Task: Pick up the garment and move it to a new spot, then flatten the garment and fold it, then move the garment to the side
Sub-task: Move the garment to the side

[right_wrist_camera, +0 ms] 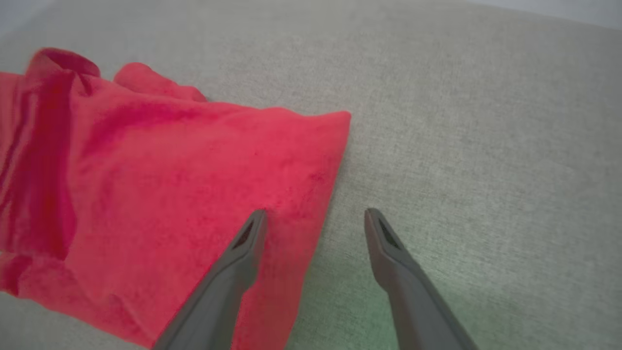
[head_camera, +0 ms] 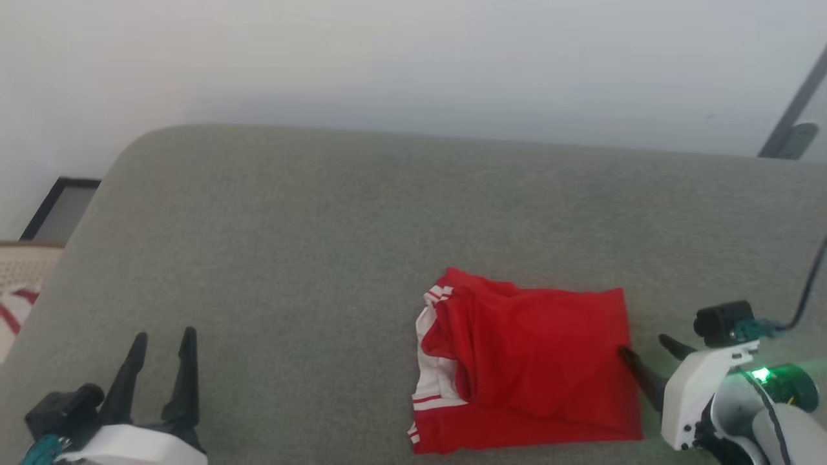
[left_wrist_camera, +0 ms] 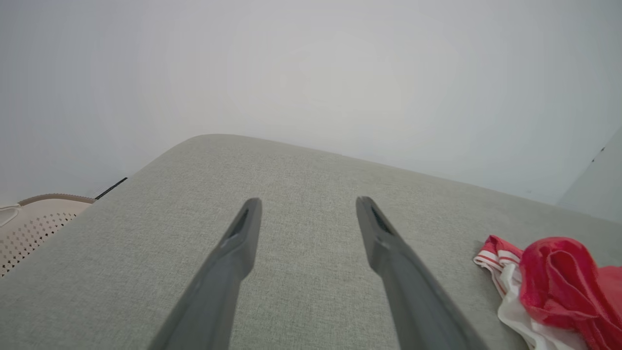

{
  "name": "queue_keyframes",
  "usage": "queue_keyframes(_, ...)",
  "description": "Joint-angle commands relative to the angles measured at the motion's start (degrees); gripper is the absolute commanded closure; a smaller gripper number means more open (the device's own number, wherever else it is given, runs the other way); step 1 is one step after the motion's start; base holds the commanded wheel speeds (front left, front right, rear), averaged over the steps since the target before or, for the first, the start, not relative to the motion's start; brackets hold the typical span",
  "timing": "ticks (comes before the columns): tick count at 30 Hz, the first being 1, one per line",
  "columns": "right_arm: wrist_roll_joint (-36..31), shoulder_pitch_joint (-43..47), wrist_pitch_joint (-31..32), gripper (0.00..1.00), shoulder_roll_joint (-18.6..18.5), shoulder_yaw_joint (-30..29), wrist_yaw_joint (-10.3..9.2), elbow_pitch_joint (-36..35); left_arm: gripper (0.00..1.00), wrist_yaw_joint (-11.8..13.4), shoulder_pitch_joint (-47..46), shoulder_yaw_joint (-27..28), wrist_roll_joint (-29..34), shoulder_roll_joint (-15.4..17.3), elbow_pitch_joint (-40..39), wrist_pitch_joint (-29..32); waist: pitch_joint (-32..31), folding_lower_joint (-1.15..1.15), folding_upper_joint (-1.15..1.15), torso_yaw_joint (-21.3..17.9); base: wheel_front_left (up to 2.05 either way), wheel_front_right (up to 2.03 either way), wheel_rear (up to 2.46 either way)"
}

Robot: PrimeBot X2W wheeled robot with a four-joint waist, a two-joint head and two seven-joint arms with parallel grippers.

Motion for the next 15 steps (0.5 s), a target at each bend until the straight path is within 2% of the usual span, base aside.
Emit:
queue_keyframes(1,0.24,-1.15,1.74,0.00,0.19,0.01,-0.03,0.96,0.00,-0.25,-1.13,-0.39,0.63,-0.37,0.34,0.03,1.64,0.00,0.00,1.66,0.00,0.00,0.00)
queue_keyframes(11,0.00,-5.08,13.92,0.00,-0.15,1.67,-0.07,6.26,0.00,-0.90,-5.01,-2.23,1.00,-2.25,2.13,-0.42,5.91,0.00,0.00,5.13,0.00,0.00,0.00)
queue_keyframes(12,-0.09,-5.37,14.49,0.54,-0.06,1.69,-0.07,6.57,0.00,-0.96,-5.25,-2.26,1.05,-2.33,2.31,-0.46,6.09,0.00,0.00,5.26,0.00,0.00,0.00)
queue_keyframes(13,-0.15,-5.63,15.02,1.00,0.03,1.62,-0.07,6.89,0.00,-1.06,-5.46,-2.27,1.10,-2.45,2.46,-0.49,6.22,0.00,0.00,5.36,0.00,0.00,0.00)
queue_keyframes(15,-0.48,-5.84,15.64,1.00,-0.03,1.85,-0.07,7.10,0.00,-1.14,-5.59,-2.22,1.17,-2.53,2.61,-0.53,6.34,0.00,0.00,5.42,0.00,0.00,0.00)
